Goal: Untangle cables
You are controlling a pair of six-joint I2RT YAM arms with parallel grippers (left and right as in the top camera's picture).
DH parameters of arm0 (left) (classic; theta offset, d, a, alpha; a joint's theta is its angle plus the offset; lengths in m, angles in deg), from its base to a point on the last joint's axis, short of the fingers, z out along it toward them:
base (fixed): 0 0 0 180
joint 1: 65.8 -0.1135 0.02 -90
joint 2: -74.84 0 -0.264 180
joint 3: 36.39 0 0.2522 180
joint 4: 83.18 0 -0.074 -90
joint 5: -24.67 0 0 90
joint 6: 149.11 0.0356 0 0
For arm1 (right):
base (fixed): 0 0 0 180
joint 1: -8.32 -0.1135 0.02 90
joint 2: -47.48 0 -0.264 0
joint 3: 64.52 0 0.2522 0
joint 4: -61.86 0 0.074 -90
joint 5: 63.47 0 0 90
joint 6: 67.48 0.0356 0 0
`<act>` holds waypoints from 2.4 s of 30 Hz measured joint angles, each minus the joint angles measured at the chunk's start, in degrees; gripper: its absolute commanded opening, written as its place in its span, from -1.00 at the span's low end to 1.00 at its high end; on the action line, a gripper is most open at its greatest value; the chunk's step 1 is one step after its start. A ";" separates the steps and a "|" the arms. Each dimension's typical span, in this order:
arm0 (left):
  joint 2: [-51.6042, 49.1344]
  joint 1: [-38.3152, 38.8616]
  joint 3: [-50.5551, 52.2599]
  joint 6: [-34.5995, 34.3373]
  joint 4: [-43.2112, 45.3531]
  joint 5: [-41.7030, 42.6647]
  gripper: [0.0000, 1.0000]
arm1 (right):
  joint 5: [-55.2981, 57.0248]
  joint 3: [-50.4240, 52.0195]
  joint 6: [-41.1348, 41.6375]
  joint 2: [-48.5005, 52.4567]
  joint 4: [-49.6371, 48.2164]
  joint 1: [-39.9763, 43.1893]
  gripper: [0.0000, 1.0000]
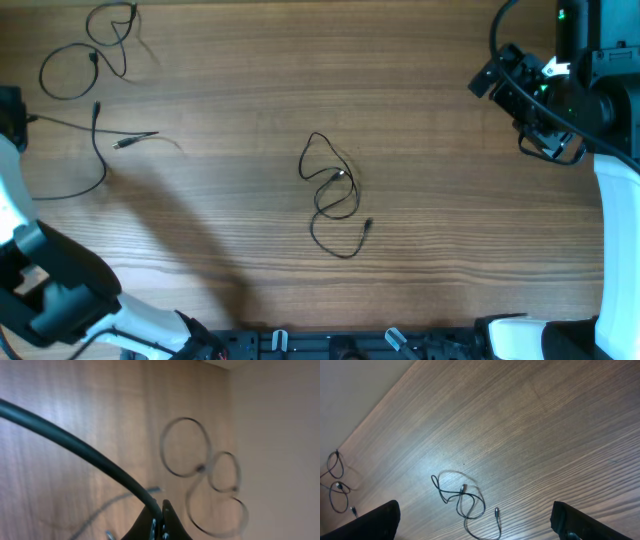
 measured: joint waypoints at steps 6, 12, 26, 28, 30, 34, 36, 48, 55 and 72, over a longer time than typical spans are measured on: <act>-9.90 -0.63 0.00 12.26 9.62 -3.61 -0.74 | 0.00 0.00 0.04 0.13 0.26 0.00 0.87; -15.08 -3.30 0.00 20.46 10.01 -3.98 -0.10 | 0.00 0.00 0.04 2.10 0.31 0.00 0.88; -11.63 -2.91 0.02 15.78 -10.19 9.01 1.00 | -0.02 0.00 -3.28 4.55 0.57 -0.07 0.97; -6.23 -2.89 -0.02 14.27 -12.52 8.98 1.00 | 0.00 0.00 -4.11 4.55 0.63 -0.07 0.97; -2.10 -2.73 -0.35 13.97 -16.90 8.94 0.99 | -0.02 0.00 -4.81 4.55 0.63 -0.07 0.97; -3.21 -1.70 2.21 13.75 -22.77 6.32 0.68 | -0.50 0.00 -5.35 4.55 1.01 -0.07 0.98; -4.85 -1.20 6.58 13.40 -21.18 4.87 0.55 | -1.01 0.00 -5.35 4.55 1.07 -0.07 0.98; -7.87 -1.16 11.91 13.14 -7.34 -0.09 0.39 | -1.84 0.00 -5.55 4.55 2.95 -0.07 0.98; -11.61 -1.16 11.91 13.14 -7.39 0.66 0.25 | -3.56 0.00 -5.53 4.55 2.08 -0.07 0.98; -12.59 -1.11 12.00 13.44 8.13 1.55 -0.92 | -3.56 0.00 -5.29 4.55 2.03 -0.07 0.98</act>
